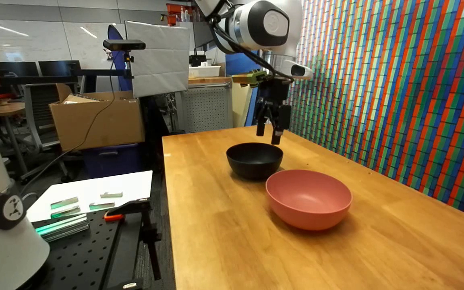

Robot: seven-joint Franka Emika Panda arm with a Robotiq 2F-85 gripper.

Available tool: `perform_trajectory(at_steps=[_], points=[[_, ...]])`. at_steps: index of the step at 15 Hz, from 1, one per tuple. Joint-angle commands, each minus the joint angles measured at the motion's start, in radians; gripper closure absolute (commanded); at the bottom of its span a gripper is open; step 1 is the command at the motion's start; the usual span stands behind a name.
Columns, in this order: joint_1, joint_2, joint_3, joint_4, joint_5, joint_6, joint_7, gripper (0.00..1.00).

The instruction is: Put the black bowl in the pink bowl

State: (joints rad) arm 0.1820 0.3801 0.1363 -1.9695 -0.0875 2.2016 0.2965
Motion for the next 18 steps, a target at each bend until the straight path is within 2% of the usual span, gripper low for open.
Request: perform_trajectory(at_steps=[1,9,10,11,12,13,18], points=[[0.038,0.061,-0.052,0.027,-0.055,0.040,0.054,0.00],[0.078,0.139,-0.110,0.031,-0.113,0.083,0.115,0.00],[0.083,0.142,-0.112,0.030,-0.115,0.088,0.117,0.25],[0.086,0.146,-0.113,0.031,-0.113,0.089,0.117,0.27],[0.088,0.148,-0.113,0.032,-0.109,0.088,0.117,0.34],[0.090,0.150,-0.113,0.033,-0.108,0.087,0.119,0.44],[0.091,0.151,-0.125,0.049,-0.109,0.070,0.130,0.82]])
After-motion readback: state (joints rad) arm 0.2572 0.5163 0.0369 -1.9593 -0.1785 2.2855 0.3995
